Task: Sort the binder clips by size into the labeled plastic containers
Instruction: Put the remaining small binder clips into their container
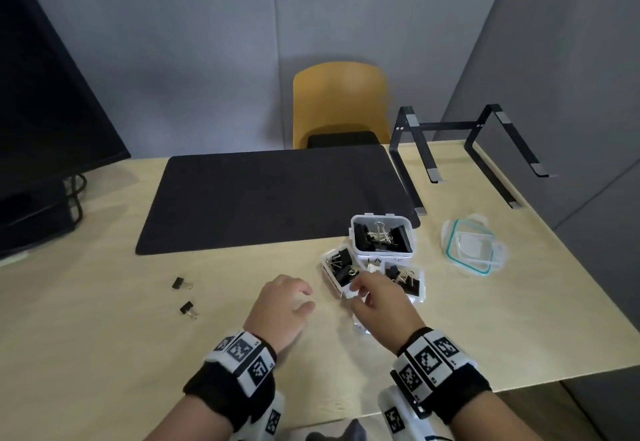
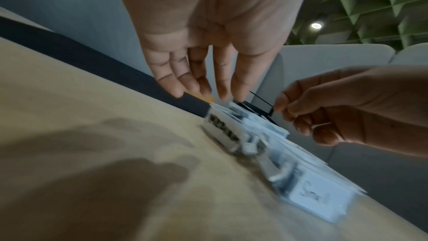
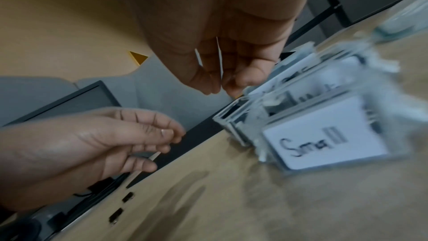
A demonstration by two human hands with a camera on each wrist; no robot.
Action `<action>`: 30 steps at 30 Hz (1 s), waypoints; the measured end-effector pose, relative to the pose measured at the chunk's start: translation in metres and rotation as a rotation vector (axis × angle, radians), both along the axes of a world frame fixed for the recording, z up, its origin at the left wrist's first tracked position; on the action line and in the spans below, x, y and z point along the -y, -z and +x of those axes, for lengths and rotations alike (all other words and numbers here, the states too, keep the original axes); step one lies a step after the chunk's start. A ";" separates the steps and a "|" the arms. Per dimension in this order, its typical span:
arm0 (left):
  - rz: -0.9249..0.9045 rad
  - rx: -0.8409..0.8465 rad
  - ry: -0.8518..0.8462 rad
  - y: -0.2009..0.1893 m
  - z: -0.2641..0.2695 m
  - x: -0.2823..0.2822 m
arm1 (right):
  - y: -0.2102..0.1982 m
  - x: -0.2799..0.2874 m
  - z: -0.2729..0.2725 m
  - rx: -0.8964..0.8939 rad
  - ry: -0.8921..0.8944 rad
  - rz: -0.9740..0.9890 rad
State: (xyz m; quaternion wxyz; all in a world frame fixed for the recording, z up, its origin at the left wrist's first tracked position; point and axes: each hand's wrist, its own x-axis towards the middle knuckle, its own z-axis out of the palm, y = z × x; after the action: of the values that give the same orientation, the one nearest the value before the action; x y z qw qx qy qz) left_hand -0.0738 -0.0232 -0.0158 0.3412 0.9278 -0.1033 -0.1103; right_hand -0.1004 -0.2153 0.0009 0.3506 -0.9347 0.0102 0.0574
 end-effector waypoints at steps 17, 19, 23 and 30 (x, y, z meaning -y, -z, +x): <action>0.173 -0.103 -0.308 0.015 0.044 -0.169 | 0.019 -0.168 0.039 -0.146 -0.388 -0.087; 0.197 -0.104 -0.305 0.020 0.049 -0.180 | 0.024 -0.183 0.044 -0.148 -0.401 -0.088; 0.222 -0.114 -0.271 0.028 0.057 -0.195 | 0.034 -0.208 0.054 -0.119 -0.423 -0.083; 0.242 -0.109 -0.223 0.034 0.066 -0.200 | 0.050 -0.236 0.063 -0.047 -0.530 -0.171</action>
State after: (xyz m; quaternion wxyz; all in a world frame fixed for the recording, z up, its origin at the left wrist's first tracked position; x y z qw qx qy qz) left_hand -0.0077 0.1768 -0.0500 0.2424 0.9604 0.0331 -0.1333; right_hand -0.0376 0.0209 -0.0490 0.2428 -0.9294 -0.2217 0.1676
